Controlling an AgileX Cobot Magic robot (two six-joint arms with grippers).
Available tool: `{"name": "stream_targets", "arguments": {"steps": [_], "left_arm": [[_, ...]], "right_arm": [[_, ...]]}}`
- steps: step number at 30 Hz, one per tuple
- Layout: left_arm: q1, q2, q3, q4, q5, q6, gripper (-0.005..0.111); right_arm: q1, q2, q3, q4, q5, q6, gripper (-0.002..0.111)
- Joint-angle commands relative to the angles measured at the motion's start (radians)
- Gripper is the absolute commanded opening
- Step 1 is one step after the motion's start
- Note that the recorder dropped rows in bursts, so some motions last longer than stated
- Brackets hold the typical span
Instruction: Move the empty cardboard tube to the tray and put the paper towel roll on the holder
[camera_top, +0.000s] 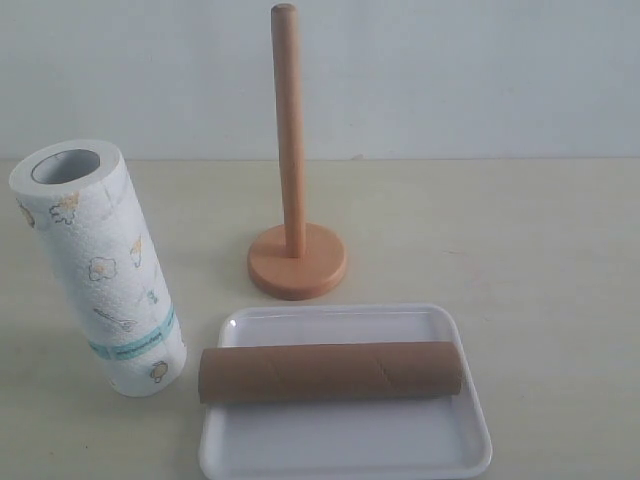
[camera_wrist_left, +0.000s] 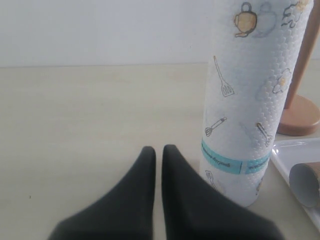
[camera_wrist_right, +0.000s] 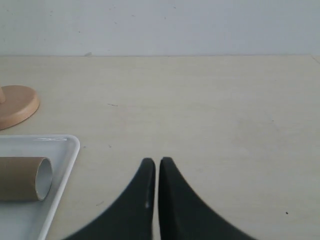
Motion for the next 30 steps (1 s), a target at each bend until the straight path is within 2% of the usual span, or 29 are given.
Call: {"name": "stream_targets", "arguments": {"steps": [1,11,18,25,30], "left_arm": [[0.003,-0.002,0.004,-0.005,0.000,0.001,0.004],[0.003,-0.002,-0.002,-0.031,-0.021,0.004,0.004],[0.003,-0.002,-0.231,-0.084,-0.021,0.004,0.004],[0.003,-0.002,-0.504,-0.086,-0.021,-0.121,0.004],[0.003,-0.002,-0.574,-0.082,-0.096,-0.123,0.004]], "right_arm": [[-0.003,-0.005,-0.001,-0.008,-0.004,-0.002,0.003],[-0.003,-0.005,-0.001,-0.008,-0.004,-0.002,0.003],[-0.003,-0.005,-0.001,-0.008,-0.004,-0.002,0.003],[-0.003,-0.005,-0.001,-0.008,-0.004,-0.002,0.003],[-0.003,-0.005,-0.001,-0.008,-0.004,-0.002,0.003]]}}
